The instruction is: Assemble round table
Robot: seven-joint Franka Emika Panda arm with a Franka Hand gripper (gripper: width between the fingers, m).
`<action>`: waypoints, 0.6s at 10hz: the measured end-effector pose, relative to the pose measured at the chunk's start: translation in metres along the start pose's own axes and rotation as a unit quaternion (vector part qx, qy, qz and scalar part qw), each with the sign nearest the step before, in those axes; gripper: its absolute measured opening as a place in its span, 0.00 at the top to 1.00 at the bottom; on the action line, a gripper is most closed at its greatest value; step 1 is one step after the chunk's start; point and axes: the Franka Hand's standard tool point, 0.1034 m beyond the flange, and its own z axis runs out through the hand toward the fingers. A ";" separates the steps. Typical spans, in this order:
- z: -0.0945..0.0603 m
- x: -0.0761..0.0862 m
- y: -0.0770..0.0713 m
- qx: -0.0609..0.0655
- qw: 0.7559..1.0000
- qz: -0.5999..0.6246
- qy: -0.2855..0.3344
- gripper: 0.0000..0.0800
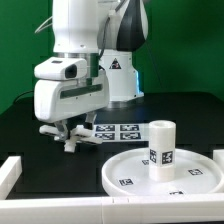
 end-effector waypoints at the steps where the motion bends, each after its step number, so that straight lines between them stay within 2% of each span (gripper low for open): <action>1: 0.000 -0.005 0.002 0.000 1.000 0.006 0.000 0.19; 5: -0.002 -0.013 0.011 0.012 1.000 0.021 -0.005 0.19; 6: -0.001 -0.015 0.011 0.013 1.000 0.022 -0.005 0.33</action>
Offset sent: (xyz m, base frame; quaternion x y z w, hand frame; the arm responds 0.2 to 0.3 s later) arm 0.0063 -0.0100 0.0039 0.0283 -0.0084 0.0238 0.9993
